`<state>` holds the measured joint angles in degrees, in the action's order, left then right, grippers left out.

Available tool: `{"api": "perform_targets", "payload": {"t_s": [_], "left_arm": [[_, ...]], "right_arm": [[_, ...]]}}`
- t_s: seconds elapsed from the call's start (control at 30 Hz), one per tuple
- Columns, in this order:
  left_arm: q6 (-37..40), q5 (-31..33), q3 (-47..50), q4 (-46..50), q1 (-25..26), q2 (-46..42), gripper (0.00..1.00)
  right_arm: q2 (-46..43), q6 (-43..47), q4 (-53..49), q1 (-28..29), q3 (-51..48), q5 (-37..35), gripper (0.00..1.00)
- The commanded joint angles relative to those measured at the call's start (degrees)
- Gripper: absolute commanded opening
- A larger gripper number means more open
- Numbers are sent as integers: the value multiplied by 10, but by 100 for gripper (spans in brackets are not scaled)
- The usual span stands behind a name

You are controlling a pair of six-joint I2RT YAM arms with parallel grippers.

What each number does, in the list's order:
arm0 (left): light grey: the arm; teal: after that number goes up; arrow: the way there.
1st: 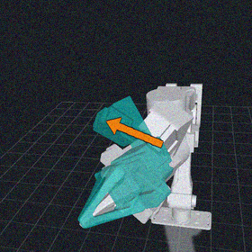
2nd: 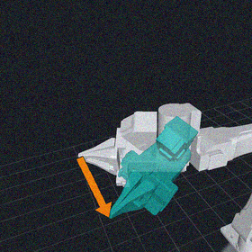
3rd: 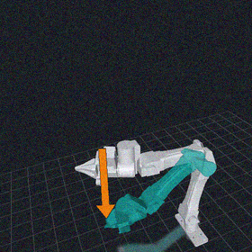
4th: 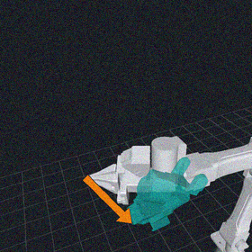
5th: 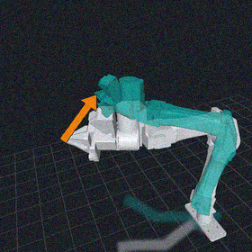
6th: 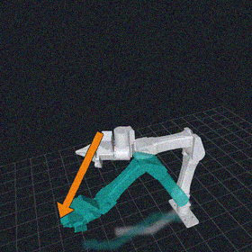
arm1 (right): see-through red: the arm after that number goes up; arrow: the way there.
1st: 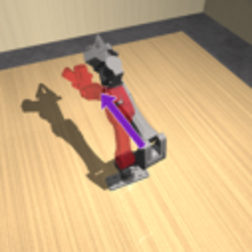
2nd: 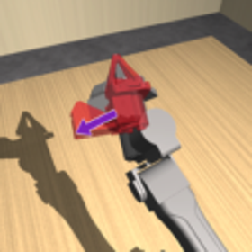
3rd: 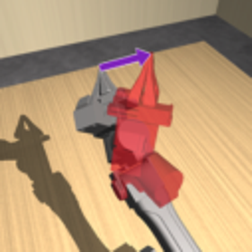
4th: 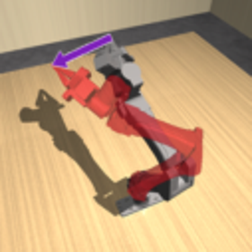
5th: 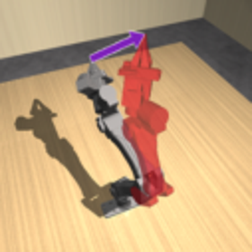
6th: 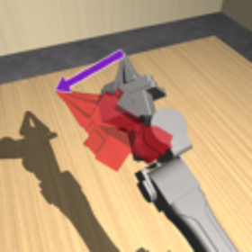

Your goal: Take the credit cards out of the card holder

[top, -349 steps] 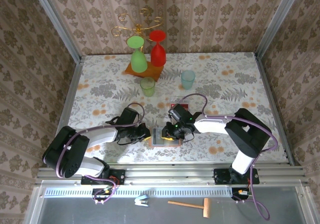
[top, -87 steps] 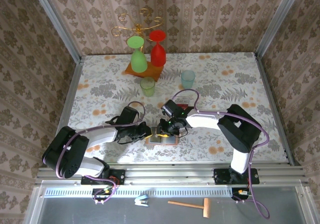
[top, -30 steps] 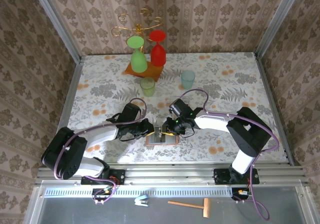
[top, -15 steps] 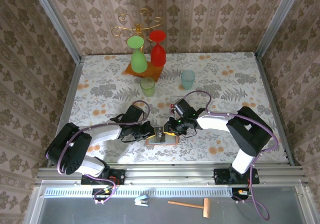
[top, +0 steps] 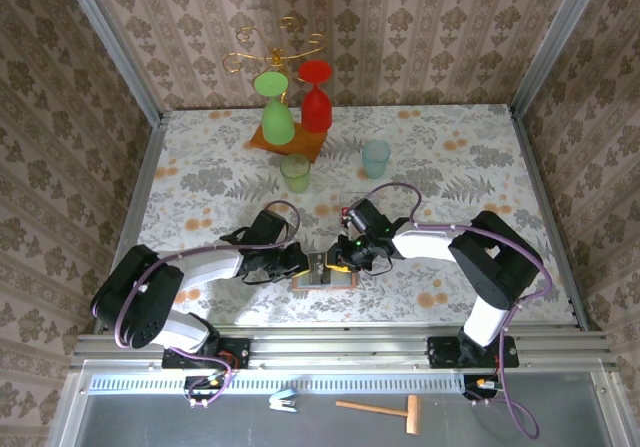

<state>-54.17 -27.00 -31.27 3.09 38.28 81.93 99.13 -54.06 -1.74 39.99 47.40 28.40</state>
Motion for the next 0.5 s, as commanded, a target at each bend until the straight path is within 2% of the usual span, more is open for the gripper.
{"api": "perform_targets", "payload": {"t_s": [0.0, 0.47], "left_arm": [[10, 7, 2, 13, 1, 11, 6], [10, 4, 3, 8, 2, 20, 5]], "right_arm": [[14, -9, 20, -3, -10, 22, 22], [5, -43, 75, -3, -28, 46, 16]]}}
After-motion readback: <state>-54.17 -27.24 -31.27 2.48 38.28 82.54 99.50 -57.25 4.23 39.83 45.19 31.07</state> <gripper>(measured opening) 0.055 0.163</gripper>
